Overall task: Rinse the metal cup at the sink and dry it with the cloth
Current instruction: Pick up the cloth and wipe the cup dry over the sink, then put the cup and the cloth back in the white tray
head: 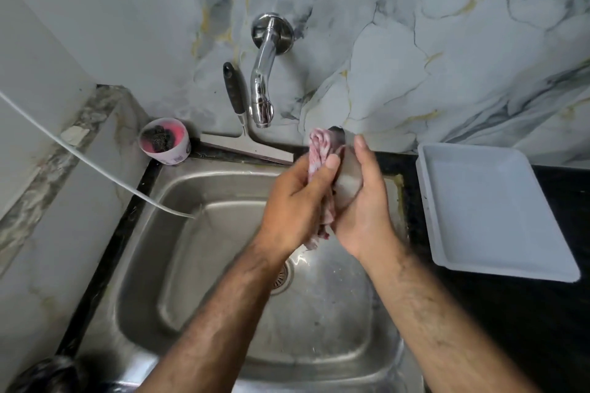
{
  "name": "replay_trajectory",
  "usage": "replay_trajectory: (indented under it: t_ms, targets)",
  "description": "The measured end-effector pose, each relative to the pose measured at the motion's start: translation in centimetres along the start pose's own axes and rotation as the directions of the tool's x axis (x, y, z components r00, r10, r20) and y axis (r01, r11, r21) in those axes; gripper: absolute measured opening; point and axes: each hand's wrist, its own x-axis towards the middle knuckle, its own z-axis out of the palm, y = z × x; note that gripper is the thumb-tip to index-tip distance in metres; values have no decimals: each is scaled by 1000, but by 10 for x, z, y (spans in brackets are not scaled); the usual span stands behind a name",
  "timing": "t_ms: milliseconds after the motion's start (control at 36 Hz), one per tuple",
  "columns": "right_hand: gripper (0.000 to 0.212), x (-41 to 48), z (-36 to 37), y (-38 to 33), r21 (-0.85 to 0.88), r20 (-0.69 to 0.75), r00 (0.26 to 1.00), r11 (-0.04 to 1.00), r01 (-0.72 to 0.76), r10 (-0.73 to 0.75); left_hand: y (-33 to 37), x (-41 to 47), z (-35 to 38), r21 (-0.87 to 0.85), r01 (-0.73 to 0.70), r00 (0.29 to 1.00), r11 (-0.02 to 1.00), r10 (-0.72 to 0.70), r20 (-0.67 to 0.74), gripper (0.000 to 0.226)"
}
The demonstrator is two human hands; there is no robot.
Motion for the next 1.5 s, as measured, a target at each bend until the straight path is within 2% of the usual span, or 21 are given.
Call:
replay_trajectory:
  t_ms: [83, 139, 194, 250, 306, 333, 417, 472, 528, 611, 667, 750, 778, 806, 861, 917, 944, 1028, 1167, 1333, 1500]
  targets:
    - [48, -5, 2, -5, 98, 96, 993, 992, -74, 65, 5, 6, 2, 37, -12, 985, 999, 5, 175, 35]
    - [48, -6, 0, -7, 74, 90, 995, 996, -40, 33, 7, 17, 1, 304, -198, 978, 932, 167, 123, 28]
    - [46, -6, 0, -7, 38, 82, 996, 999, -36, 33, 8, 29, -1, 604, -324, 938, 728, 329, 106, 17]
    - [42, -4, -1, -12, 41, 88, 996, 999, -34, 31, 13, 38, -1, 837, -334, 917, 433, 354, 183, 22]
    - [39, -1, -3, -21, 27, 68, 998, 1000, -2, 1, 22, 38, 2, 948, -244, 961, 205, 179, 209, 30]
    - [37, 0, -3, -26, 1, 65, 998, 1000, 18, -18, 25, 38, 5, 963, -216, 976, 164, 58, 210, 29]
    - [30, 3, -11, -27, -101, 73, 996, 993, 58, -51, 35, 43, 2, 935, -185, 918, 301, -288, 274, 10]
    - [33, 1, -19, -22, -103, 71, 996, 992, 66, -59, 42, 50, -8, 849, -228, 842, 476, -342, 418, 23]
    - [40, -2, -22, -20, -59, 82, 994, 995, 75, -70, 48, 52, -13, 701, -224, 787, 677, -298, 540, 20]
    - [45, -5, -15, -19, -22, 99, 991, 995, 98, -95, 38, 51, 2, 474, -132, 914, 870, -78, 397, 22]
    - [46, -3, -13, -21, 12, 72, 993, 995, 95, -95, 27, 48, 20, 500, -214, 975, 839, 148, 168, 26]
    - [49, 0, -23, -30, 50, 36, 996, 995, 86, -88, 20, 46, 35, 662, -380, 896, 646, 436, 88, 15]
    - [51, 0, -30, -36, 84, 19, 996, 992, 90, -92, 19, 46, 35, 639, -386, 885, 665, 462, 54, 15]
    - [55, 0, -38, -42, 128, -6, 995, 987, 102, -102, 19, 47, 33, 552, -343, 903, 760, 429, -30, 19]
    - [75, -1, -59, -59, 171, -82, 989, 976, 135, -122, 18, 47, 29, 142, -177, 964, 974, 200, -175, 25]
    - [87, -3, -82, -82, 174, -145, 979, 971, 166, -142, 11, 47, 25, -234, -63, 987, 970, 26, -160, 25]
    - [83, -3, -95, -95, 158, -171, 973, 970, 183, -156, 4, 48, 24, -322, -16, 992, 947, -24, -121, 24]
    - [47, 1, -137, -130, -13, -338, 917, 976, 220, -211, -25, 50, 24, -198, 88, 987, 976, -113, -117, 21]
    - [23, 20, -202, -158, -337, -569, 775, 938, 83, -273, -61, 48, 42, -58, 213, 967, 975, -219, -128, 12]
    - [13, 41, -251, -162, -383, -669, 680, 923, 29, -299, -88, 44, 57, 15, 258, 958, 966, -254, -133, 18]
    - [23, 54, -271, -170, -371, -652, 699, 928, 44, -294, -106, 47, 60, 150, 275, 951, 950, -246, -187, 27]
